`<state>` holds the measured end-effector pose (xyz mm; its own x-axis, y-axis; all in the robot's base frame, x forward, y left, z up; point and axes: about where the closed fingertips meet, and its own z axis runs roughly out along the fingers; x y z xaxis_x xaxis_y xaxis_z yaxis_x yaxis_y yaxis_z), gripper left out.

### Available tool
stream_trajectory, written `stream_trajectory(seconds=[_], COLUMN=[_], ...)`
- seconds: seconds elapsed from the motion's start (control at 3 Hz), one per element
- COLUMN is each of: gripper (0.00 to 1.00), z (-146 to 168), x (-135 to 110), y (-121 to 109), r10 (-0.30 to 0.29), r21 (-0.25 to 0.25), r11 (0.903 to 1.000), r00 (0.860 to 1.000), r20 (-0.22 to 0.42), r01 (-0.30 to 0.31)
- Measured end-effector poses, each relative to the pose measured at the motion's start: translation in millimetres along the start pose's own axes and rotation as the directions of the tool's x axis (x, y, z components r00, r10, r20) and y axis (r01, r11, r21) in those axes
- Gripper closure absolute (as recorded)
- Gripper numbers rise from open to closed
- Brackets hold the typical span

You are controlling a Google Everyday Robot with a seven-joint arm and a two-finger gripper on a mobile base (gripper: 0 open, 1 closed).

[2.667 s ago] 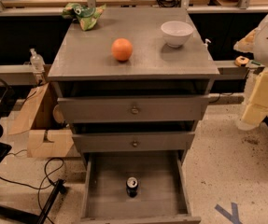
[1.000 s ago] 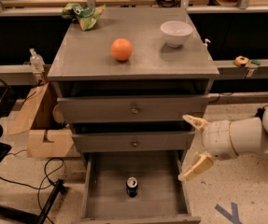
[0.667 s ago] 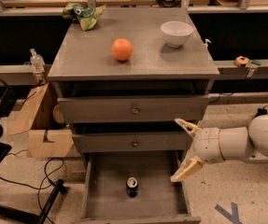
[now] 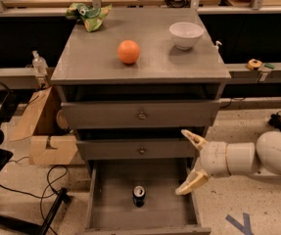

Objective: Pick pepsi can from bottom drawer and place on counter

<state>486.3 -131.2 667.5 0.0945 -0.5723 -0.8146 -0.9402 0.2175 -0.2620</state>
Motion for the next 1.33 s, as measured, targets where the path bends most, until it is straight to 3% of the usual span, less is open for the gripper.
stream_trajectory(seconds=[0.33, 0.67, 1.0, 1.33], gripper=[0.0, 0.0, 0.0, 0.0], z=[69.9, 111.4, 156.1, 194.0], x=[59.7, 104.0, 162.9, 224.3], y=[12.1, 12.6, 17.7, 30.8], r10=[-0.06, -0.093, -0.055, 0.055], r21=[0.014, 0.028, -0.004, -0.064], r11=[0.9981, 0.9956, 0.9984, 0.9971], r00=[0.993, 0.98, 0.975, 0.977], r20=[0.102, 0.178, 0.217, 0.206], r01=[0.059, 0.09, 0.057, -0.042])
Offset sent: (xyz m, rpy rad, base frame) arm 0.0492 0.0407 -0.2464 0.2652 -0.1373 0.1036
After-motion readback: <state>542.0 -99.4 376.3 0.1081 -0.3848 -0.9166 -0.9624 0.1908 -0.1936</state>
